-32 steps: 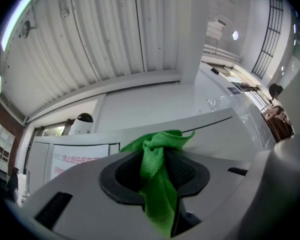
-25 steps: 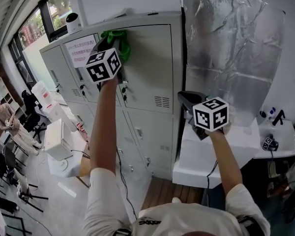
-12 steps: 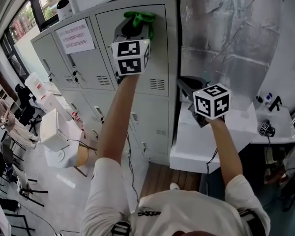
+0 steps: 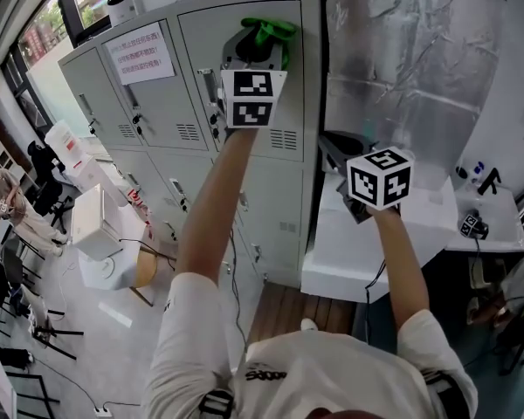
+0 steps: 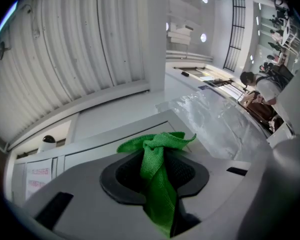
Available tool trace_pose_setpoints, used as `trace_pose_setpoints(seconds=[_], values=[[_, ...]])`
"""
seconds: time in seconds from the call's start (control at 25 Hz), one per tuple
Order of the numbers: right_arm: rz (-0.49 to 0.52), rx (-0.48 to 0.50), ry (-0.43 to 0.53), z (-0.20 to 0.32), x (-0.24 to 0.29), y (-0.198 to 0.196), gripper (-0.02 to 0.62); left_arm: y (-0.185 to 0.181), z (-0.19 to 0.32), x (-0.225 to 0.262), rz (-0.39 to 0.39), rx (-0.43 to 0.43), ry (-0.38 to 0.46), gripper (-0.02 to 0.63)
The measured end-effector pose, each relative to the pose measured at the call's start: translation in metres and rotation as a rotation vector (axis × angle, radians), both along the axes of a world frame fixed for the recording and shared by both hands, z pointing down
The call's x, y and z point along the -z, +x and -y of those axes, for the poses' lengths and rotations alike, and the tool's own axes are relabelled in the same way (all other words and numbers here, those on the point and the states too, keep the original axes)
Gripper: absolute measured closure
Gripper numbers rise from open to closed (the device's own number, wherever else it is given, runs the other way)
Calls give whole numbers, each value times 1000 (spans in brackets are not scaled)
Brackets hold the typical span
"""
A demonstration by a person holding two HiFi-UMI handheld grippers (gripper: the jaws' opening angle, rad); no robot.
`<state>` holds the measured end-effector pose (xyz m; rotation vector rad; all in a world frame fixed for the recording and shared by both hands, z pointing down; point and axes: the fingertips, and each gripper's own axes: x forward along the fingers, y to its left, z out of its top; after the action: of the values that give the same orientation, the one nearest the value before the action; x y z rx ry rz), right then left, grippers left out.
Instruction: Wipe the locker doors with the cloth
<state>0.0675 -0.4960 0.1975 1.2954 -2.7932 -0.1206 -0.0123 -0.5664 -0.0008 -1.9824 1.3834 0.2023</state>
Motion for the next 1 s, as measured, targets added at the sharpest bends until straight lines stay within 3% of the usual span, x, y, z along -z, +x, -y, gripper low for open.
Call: trace_pose_setpoints(seconds=[0.28, 0.44, 0.6, 0.76, 1.0], values=[[4, 12, -15, 3, -8, -6, 586, -85, 28, -22, -182, 8, -72, 483], [-2, 43, -18, 2, -10, -22, 586, -121, 39, -35, -207, 51, -94, 483], [-10, 58, -28, 0, -16, -27, 586, -151, 46, -42, -305, 71, -104, 483], [-2, 49, -34, 1, -19, -19, 586, -146, 44, -45, -346, 46, -77, 491], [5, 24, -35, 2, -22, -3, 586, -105, 34, -49, -270, 34, -56, 492]])
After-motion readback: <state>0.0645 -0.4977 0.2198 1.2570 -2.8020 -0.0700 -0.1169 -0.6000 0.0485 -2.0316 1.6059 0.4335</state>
